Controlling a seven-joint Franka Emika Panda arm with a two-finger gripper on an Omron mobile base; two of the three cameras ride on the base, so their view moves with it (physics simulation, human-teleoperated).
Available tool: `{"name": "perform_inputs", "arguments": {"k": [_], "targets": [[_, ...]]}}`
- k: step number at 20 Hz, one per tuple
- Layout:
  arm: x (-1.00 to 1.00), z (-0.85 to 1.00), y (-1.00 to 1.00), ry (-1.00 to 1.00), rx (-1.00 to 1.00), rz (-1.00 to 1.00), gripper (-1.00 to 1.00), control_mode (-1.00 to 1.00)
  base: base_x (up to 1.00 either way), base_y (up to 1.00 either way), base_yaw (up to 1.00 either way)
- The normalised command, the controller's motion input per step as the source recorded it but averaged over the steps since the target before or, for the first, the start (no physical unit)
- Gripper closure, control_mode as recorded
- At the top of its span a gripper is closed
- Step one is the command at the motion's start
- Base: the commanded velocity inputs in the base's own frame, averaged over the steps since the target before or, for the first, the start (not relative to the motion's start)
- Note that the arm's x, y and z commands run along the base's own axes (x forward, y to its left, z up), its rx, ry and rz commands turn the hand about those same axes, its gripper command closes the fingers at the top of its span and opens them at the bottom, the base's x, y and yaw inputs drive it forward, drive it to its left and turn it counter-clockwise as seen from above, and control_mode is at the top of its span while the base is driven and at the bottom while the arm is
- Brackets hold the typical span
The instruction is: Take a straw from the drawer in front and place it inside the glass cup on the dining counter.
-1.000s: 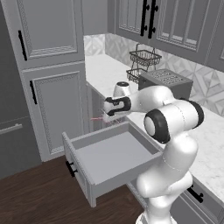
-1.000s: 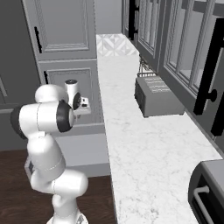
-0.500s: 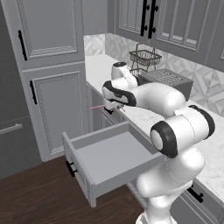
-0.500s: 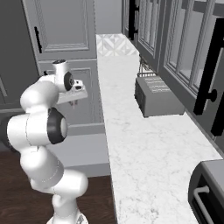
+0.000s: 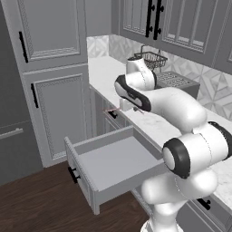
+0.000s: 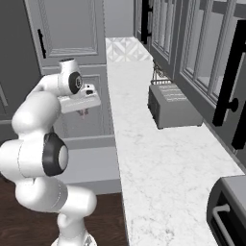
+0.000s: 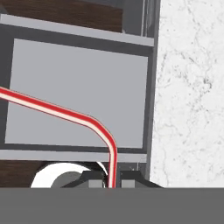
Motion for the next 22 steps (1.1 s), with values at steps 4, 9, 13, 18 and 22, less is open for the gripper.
{"name": "perform_inputs", "arguments": {"k": [4, 9, 13, 18, 22], "targets": [[-0.27, 0.00, -0.38, 0.12, 0.01, 0.00, 1.00, -1.00, 0.00, 0.00, 0.00], [-0.08, 0.00, -0.04, 0.01, 0.00, 0.00, 1.00, 1.00, -0.75, -0.03, -0.01], [0.00, 0.00, 0.00, 0.00, 0.00, 0.00, 1.00, 1.00, -1.00, 0.35, -0.01], [0.00, 0.00, 0.00, 0.00, 0.00, 0.00, 1.00, 1.00, -0.61, 1.00, 0.64], [0.00, 0.00, 0.00, 0.00, 0.00, 0.00, 1.00, 1.00, -0.20, 1.00, 0.79]]}}
